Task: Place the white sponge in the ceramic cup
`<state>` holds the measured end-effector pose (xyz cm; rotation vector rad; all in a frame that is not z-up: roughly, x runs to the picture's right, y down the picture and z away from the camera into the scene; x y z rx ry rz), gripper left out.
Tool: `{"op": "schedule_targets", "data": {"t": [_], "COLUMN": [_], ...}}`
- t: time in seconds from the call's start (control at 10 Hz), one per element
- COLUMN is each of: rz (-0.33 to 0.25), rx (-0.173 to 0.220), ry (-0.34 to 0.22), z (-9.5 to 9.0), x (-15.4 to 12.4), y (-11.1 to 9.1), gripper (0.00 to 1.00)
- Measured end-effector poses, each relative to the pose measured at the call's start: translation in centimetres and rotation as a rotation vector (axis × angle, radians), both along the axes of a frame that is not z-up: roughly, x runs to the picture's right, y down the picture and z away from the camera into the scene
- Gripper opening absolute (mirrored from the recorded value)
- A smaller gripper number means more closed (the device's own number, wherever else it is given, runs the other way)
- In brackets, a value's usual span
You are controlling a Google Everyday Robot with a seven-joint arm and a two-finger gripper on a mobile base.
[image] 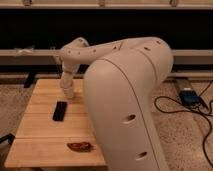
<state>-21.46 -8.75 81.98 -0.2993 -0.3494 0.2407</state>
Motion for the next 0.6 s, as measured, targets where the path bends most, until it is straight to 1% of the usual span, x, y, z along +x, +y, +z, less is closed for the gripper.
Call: {"op": "schedule_targets", "data": {"t": [0.2,0.4,0.6], "rz": [0.011,0.008,0.002], "rx": [0.003,0.014,0.020], "ry": [-0.040,-0.087,-0.099], "z": [-0.1,-0.5,-0.6], "x": [-0.3,-0.2,0.0], "y": [-0.1,-0.9,-1.2], "gripper": [0.80,0.80,0.80]}}
